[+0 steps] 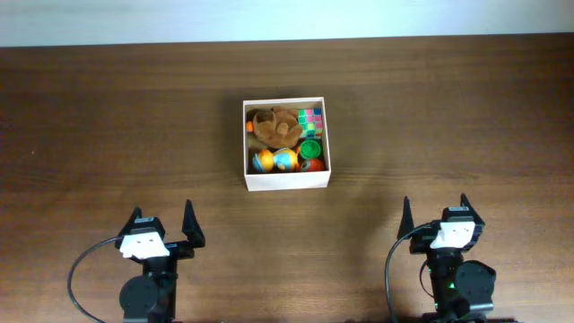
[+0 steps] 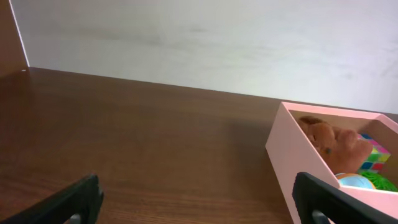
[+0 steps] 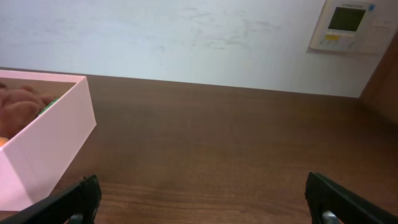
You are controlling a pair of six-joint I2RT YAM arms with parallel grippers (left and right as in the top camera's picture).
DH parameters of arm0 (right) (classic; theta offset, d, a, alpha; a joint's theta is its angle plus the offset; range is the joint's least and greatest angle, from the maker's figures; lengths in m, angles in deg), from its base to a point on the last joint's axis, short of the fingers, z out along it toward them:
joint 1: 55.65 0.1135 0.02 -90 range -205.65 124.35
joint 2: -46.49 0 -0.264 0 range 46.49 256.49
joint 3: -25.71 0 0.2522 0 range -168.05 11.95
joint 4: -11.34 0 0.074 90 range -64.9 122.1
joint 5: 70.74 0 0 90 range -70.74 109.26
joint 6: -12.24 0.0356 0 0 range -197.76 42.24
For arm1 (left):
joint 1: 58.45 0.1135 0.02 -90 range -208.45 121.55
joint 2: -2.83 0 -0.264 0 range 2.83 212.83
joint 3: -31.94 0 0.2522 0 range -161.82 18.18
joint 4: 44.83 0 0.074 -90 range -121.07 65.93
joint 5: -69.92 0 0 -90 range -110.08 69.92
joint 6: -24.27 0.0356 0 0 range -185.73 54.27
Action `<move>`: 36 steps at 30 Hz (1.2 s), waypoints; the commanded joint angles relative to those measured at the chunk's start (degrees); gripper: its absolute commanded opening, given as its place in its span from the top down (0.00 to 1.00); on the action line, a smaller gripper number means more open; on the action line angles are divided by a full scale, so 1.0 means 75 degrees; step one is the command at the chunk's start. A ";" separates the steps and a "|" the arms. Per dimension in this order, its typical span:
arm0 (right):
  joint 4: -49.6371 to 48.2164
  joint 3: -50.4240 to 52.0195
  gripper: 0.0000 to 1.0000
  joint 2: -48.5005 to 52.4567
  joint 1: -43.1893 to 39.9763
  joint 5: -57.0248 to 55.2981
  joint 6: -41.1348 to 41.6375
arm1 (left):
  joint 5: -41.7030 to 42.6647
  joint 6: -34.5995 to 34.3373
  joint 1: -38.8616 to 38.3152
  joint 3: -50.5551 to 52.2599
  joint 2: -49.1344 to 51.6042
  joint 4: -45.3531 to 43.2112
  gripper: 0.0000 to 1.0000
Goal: Pack container
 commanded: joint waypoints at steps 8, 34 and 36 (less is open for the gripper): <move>-0.0026 0.0111 0.01 -0.0087 0.0055 0.0221 -0.0204 | -0.0026 0.0122 0.0038 0.0009 -0.0073 0.0035 0.01; -0.0058 0.0111 0.01 -0.0087 0.0041 0.0067 -0.0201 | -0.0026 0.0122 0.0038 0.0009 -0.0073 0.0035 0.01; -0.0058 0.0111 0.01 -0.0087 0.0041 0.0067 -0.0201 | -0.0026 0.0122 0.0038 0.0009 -0.0073 0.0035 0.01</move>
